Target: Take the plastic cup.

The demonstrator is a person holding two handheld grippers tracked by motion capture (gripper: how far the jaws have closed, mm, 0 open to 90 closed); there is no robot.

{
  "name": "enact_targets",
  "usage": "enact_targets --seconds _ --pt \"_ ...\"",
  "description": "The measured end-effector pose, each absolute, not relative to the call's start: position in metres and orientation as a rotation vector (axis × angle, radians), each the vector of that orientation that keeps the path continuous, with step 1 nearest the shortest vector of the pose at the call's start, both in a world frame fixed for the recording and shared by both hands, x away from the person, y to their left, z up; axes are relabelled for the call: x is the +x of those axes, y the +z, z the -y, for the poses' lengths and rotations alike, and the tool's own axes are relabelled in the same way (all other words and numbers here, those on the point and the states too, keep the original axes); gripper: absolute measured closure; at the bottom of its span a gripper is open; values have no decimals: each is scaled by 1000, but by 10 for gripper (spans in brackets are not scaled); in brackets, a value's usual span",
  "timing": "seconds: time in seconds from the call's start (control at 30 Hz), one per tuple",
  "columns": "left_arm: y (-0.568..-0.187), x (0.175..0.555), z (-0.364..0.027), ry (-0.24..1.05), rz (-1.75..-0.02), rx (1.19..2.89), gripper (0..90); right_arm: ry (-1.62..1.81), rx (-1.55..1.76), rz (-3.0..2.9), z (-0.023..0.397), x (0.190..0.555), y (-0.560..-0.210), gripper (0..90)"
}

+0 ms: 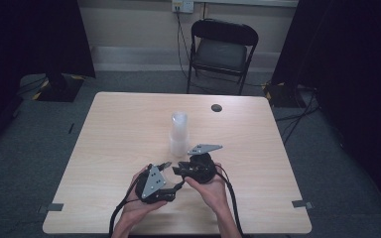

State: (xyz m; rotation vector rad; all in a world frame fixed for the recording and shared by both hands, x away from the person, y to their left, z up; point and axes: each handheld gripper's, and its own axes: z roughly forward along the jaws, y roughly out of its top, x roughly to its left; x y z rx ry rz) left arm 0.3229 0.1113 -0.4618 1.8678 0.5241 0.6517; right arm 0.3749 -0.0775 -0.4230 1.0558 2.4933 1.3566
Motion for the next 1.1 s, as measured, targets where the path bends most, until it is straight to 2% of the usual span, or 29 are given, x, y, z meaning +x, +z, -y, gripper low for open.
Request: enact_targets --seconds 0.47,1.1 --pt "-462 327 -120 616 -582 1824 281 1432 1018 -2398 78 371 -418 551" --pt "-460 341 -138 570 -696 1746 282 1498 994 -2351 84 374 -413 451"
